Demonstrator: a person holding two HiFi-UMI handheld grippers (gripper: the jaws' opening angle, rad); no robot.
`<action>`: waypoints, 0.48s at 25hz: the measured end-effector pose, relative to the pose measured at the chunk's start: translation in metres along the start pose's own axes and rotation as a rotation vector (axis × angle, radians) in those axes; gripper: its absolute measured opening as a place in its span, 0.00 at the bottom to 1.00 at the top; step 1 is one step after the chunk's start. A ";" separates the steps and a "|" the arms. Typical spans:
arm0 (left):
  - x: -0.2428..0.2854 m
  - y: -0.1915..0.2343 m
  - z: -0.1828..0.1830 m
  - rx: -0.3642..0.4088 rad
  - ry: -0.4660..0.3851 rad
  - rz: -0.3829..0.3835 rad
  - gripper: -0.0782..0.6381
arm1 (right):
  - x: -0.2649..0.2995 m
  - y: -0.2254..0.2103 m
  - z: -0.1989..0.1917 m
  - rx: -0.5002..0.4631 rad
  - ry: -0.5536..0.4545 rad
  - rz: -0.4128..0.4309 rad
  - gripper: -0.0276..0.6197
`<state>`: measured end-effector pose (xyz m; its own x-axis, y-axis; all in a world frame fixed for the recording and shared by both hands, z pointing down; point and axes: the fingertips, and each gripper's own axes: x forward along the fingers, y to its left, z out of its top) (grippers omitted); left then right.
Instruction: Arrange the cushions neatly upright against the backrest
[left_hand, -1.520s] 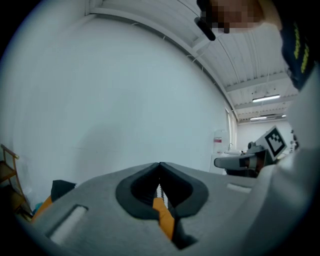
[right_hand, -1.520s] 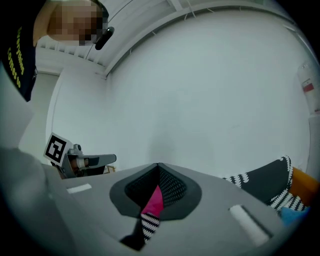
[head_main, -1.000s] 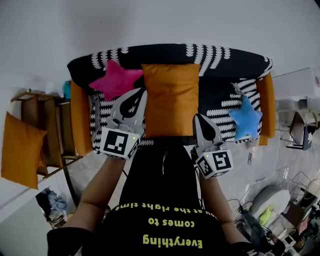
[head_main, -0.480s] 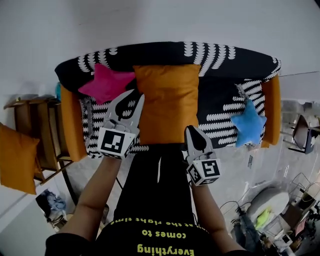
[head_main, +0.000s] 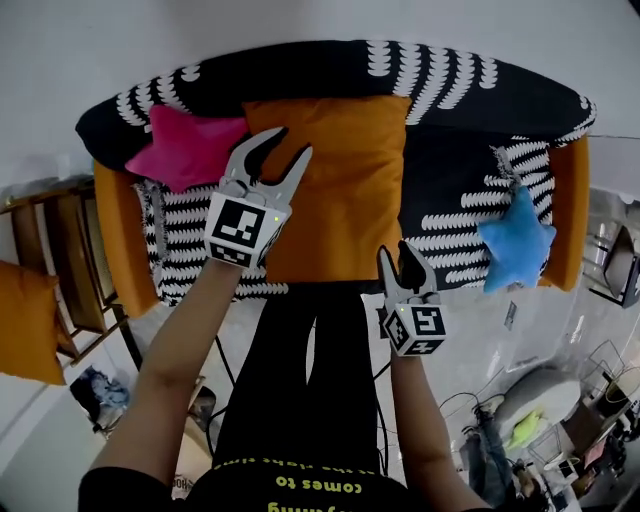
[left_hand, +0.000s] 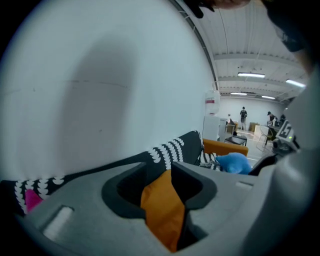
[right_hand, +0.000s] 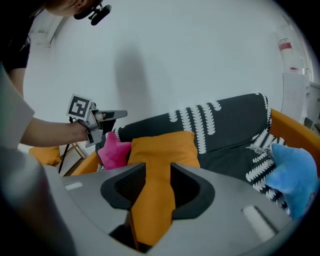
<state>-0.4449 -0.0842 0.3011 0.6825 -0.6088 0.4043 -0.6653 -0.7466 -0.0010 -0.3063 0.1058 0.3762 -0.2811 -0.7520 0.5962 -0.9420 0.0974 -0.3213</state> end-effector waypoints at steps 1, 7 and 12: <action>0.009 -0.001 -0.011 0.004 0.014 -0.004 0.32 | 0.007 -0.007 -0.008 -0.005 0.009 -0.001 0.31; 0.053 -0.005 -0.075 0.015 0.091 -0.019 0.36 | 0.050 -0.044 -0.062 0.013 0.091 0.020 0.41; 0.103 -0.012 -0.098 0.077 0.116 -0.059 0.38 | 0.073 -0.071 -0.095 -0.002 0.147 0.035 0.51</action>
<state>-0.3964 -0.1117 0.4323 0.6777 -0.5313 0.5084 -0.5965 -0.8015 -0.0424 -0.2771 0.1062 0.5123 -0.3373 -0.6444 0.6863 -0.9315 0.1232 -0.3422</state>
